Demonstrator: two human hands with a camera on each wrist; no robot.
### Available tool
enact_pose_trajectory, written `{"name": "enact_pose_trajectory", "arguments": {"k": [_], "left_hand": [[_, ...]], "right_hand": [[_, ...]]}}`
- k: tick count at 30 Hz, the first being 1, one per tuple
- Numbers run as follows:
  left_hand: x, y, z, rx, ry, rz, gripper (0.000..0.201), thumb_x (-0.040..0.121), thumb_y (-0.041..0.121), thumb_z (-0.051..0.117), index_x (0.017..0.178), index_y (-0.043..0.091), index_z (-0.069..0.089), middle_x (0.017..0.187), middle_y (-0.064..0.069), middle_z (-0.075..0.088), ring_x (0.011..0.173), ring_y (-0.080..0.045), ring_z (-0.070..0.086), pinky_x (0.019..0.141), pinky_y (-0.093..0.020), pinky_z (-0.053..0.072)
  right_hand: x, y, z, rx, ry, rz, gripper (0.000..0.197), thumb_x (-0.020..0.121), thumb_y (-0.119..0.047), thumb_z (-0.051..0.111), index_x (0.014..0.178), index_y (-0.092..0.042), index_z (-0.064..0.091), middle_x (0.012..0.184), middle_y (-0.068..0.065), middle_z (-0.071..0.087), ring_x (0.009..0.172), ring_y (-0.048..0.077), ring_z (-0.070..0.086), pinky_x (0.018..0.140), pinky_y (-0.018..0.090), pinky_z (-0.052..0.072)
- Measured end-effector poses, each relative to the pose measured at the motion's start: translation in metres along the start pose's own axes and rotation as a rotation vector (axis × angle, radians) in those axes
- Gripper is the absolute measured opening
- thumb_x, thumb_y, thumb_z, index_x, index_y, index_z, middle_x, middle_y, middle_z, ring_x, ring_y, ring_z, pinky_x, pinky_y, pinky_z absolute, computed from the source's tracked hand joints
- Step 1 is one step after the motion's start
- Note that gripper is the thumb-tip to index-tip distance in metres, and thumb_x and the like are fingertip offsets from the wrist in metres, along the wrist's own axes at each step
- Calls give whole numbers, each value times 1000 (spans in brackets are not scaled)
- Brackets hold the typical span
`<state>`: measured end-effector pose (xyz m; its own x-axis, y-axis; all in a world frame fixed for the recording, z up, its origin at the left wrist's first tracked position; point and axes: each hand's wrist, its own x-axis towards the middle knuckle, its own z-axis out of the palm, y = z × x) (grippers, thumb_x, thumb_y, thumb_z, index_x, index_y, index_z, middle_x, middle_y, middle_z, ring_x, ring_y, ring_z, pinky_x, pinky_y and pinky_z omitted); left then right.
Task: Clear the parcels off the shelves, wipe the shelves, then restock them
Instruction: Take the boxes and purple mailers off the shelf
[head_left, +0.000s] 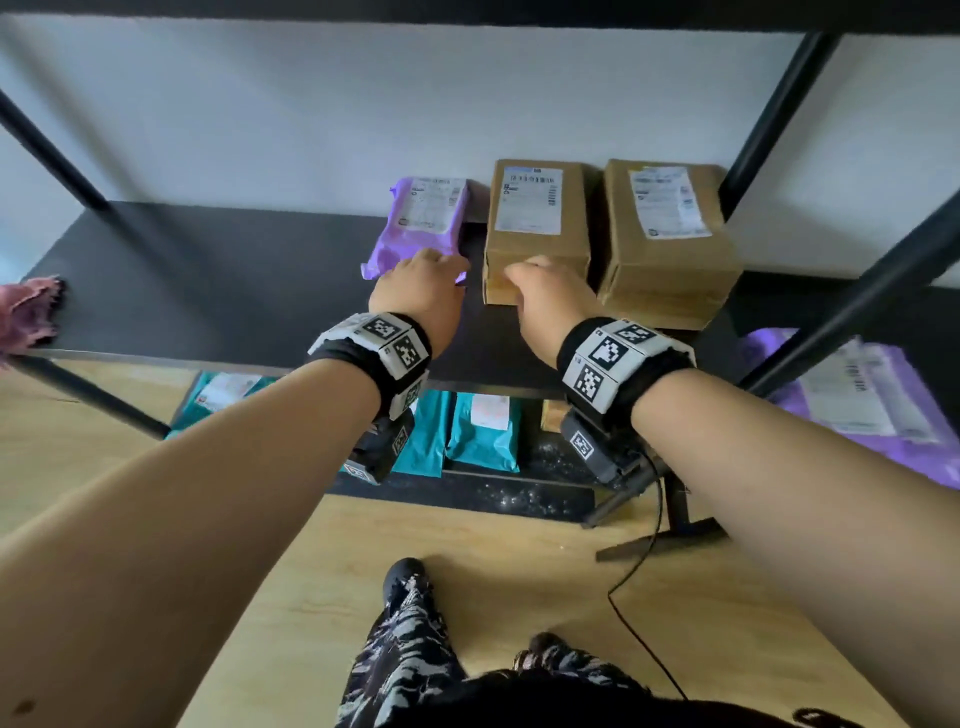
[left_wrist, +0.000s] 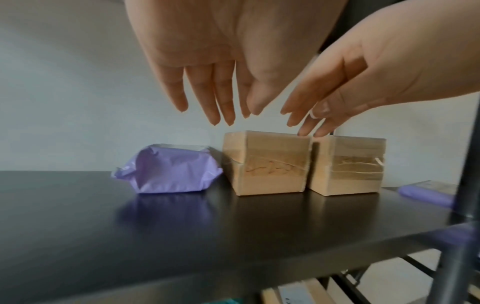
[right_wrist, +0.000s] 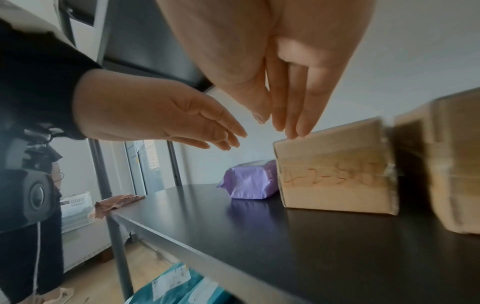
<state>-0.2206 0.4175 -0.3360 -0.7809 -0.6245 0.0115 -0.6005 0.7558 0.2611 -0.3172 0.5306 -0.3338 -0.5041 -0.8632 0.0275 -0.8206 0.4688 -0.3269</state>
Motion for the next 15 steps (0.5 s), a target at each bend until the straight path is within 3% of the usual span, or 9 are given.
{"name": "enact_pose_trajectory", "arguments": {"k": [3, 6, 15], "left_hand": [[-30, 39, 13, -21, 2, 2, 34, 93, 23, 44, 126, 24, 55, 125, -10, 54, 110, -34, 54, 86, -40, 45], [-55, 73, 20, -26, -10, 26, 37, 94, 23, 45, 130, 23, 52, 128, -9, 52, 115, -32, 52, 92, -42, 45], [-97, 152, 44, -66, -125, 184, 41, 95, 24, 43, 136, 24, 45, 134, -6, 49, 118, -29, 50, 94, -42, 45]], "right_hand": [[-41, 30, -9, 1, 0, 3, 37, 90, 1, 44, 123, -13, 54, 128, 9, 53, 110, 30, 55, 89, 37, 48], [-74, 54, -18, 6, -45, 42, 46, 90, 2, 45, 131, -18, 50, 133, 7, 50, 114, 27, 54, 91, 35, 45], [-168, 109, -39, 53, 8, 249, 43, 92, 0, 44, 130, -17, 51, 130, 7, 52, 114, 25, 54, 95, 37, 47]]}}
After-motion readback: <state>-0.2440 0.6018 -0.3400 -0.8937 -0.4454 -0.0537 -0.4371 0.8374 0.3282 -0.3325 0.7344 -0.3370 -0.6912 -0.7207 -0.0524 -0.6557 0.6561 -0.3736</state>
